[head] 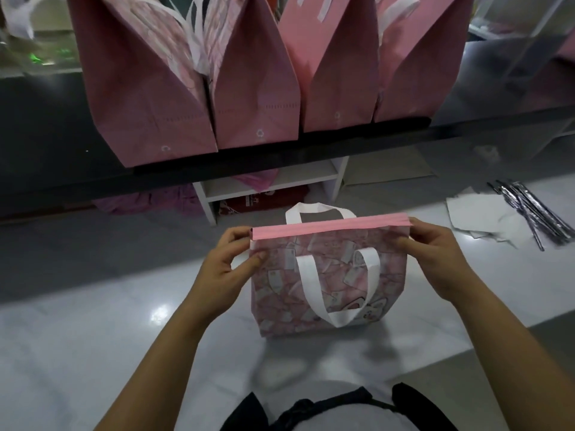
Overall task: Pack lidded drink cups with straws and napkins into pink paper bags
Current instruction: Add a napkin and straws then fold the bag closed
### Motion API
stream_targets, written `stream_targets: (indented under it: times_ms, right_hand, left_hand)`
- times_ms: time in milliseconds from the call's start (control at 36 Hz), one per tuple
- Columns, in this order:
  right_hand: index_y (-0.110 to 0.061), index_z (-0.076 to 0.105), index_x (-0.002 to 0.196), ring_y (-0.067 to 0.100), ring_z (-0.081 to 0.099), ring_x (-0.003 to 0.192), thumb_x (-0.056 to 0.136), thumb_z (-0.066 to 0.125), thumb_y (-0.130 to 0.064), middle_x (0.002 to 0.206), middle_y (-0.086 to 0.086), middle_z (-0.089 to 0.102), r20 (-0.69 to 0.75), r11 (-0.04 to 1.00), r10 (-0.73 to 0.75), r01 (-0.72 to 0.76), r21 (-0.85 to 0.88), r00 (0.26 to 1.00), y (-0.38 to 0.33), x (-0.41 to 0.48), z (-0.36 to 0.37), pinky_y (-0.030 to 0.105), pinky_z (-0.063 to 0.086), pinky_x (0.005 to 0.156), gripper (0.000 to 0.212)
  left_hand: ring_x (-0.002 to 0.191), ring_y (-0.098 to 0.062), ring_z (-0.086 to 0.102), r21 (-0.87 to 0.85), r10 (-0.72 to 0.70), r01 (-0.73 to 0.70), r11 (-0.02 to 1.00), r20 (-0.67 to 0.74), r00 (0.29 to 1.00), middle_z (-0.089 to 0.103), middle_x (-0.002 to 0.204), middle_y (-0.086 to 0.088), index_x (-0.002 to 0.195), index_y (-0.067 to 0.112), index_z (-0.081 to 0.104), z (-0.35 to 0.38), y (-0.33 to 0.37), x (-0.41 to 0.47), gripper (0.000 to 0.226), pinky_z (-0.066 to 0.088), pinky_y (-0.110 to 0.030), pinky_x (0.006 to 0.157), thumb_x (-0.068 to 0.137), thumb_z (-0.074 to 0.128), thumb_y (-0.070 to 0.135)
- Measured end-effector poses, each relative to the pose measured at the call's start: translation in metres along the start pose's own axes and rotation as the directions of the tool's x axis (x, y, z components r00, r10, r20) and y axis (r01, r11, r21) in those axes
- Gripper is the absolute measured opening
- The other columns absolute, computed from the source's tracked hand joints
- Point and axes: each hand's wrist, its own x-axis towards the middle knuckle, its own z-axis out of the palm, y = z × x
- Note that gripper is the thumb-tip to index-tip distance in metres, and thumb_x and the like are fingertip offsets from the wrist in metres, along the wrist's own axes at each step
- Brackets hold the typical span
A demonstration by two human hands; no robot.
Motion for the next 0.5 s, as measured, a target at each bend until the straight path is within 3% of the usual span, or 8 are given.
stream_targets:
  times_ms: [56,139,222,333,389,500]
  right_hand:
    - [-0.021,0.074,0.112,0.02,0.068,0.105,0.091,0.064,-0.019,0.11,0.0,0.074,0.024,1.0,0.017,-0.017,0.002,1.0,0.002,-0.001,-0.003,0.034,0.056,0.089,0.023]
    - [-0.017,0.073,0.116,0.022,0.068,0.108,0.079,0.072,-0.047,0.117,0.007,0.072,0.094,0.996,0.026,-0.034,0.087,0.995,0.003,-0.004,-0.007,0.031,0.057,0.089,0.048]
    - [-0.01,0.074,0.113,0.02,0.069,0.103,0.087,0.067,-0.028,0.109,0.007,0.075,0.064,0.996,0.01,-0.015,0.083,0.998,0.001,-0.005,-0.006,0.028,0.057,0.086,0.032]
    - [-0.009,0.075,0.092,0.012,0.072,0.08,0.089,0.067,-0.005,0.083,-0.002,0.077,-0.115,0.997,-0.015,0.023,0.067,0.993,-0.002,-0.003,0.005,0.02,0.056,0.071,0.01]
    - [-0.012,0.074,0.091,0.015,0.071,0.078,0.087,0.071,-0.004,0.082,-0.002,0.076,-0.193,0.997,-0.032,0.044,0.058,0.981,-0.001,-0.002,0.012,0.023,0.058,0.07,0.01]
    - [-0.008,0.06,0.108,0.022,0.071,0.079,0.086,0.072,-0.005,0.095,0.007,0.072,-0.267,0.995,-0.02,0.046,0.092,0.963,0.0,-0.003,0.02,0.032,0.061,0.065,0.024]
  left_hand:
    - [0.108,-0.009,0.061,-0.054,0.0,-0.003,0.999,-0.056,0.998,0.059,0.114,0.013,0.113,0.033,0.07,0.002,0.002,0.001,0.028,0.058,-0.036,0.092,0.086,0.061,0.033]
    - [0.1,-0.01,0.066,-0.095,0.009,-0.021,0.995,-0.12,0.993,0.064,0.113,0.007,0.109,0.03,0.07,0.005,0.001,0.003,0.023,0.06,-0.028,0.083,0.089,0.064,0.019]
    - [0.097,-0.01,0.066,-0.085,0.04,-0.055,0.995,-0.175,0.984,0.069,0.107,0.004,0.104,0.034,0.07,0.007,0.0,0.006,0.029,0.058,-0.02,0.075,0.09,0.066,0.008]
    - [0.089,-0.013,0.068,-0.101,0.038,-0.062,0.993,-0.225,0.974,0.072,0.1,0.005,0.103,0.035,0.071,0.007,0.0,0.01,0.031,0.059,-0.022,0.072,0.088,0.069,0.008]
    - [0.091,-0.017,0.069,-0.106,0.04,-0.066,0.992,-0.234,0.972,0.071,0.097,0.003,0.102,0.032,0.068,0.006,0.0,0.012,0.027,0.061,-0.028,0.073,0.088,0.07,0.008]
    - [0.091,-0.024,0.072,-0.21,-0.016,-0.026,0.977,-0.195,0.981,0.072,0.089,-0.006,0.102,0.026,0.052,0.005,0.0,0.013,0.027,0.062,-0.045,0.076,0.089,0.069,0.009]
